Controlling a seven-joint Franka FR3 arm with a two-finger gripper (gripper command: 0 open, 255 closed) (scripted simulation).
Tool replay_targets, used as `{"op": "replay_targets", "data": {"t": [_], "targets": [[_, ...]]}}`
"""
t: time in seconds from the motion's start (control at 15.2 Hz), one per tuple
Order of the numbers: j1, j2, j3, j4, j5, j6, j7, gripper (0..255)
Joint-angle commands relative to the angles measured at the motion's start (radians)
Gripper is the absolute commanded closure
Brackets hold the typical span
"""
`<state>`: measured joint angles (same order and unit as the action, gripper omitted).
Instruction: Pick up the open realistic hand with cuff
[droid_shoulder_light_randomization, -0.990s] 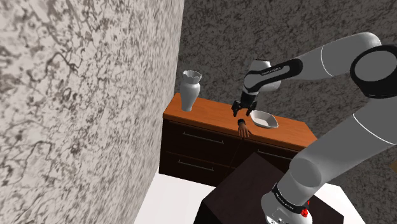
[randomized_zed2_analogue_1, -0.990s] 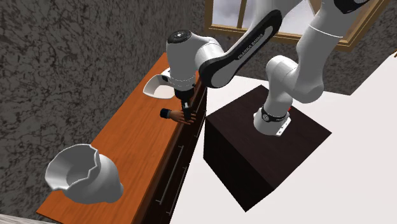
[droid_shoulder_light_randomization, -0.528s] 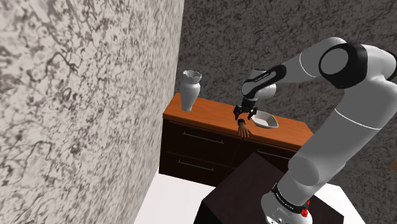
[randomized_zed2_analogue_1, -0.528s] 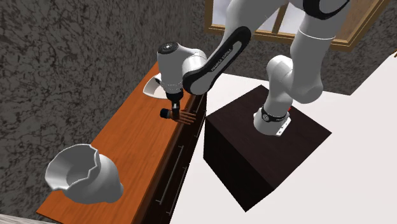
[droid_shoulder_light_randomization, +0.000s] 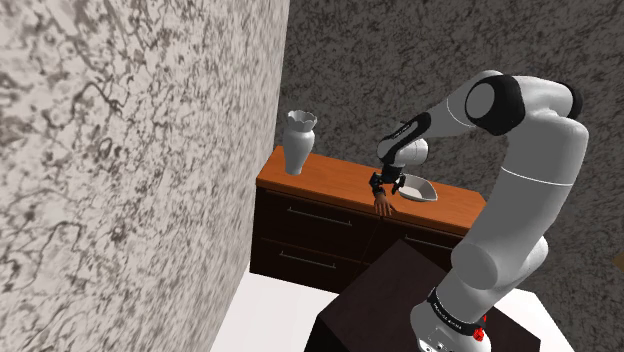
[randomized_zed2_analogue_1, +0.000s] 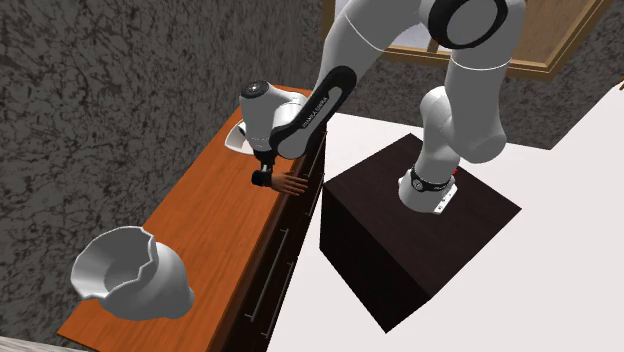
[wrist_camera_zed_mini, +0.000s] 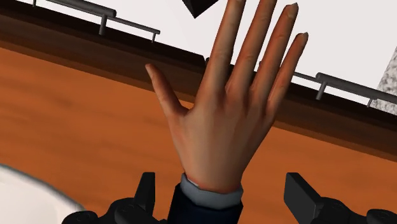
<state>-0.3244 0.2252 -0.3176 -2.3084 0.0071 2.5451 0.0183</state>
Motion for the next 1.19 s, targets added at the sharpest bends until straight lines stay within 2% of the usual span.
{"op": "replay_targets", "data": {"t": [0.0,0.33,0.4,0.99,1.12], "targets": [[-0.005,0.029,0.005,0.003,0.013,0.025,-0.007,0],[-0.013,0.073,0.016,0.002,0.034,0.068,-0.020,0],[-0.013,0.074,0.017,0.003,0.035,0.069,-0.019,255],[-0.013,0.073,0.016,0.003,0.034,0.068,-0.020,255],[-0.008,0.048,0.009,0.003,0.023,0.044,-0.013,255]]}}
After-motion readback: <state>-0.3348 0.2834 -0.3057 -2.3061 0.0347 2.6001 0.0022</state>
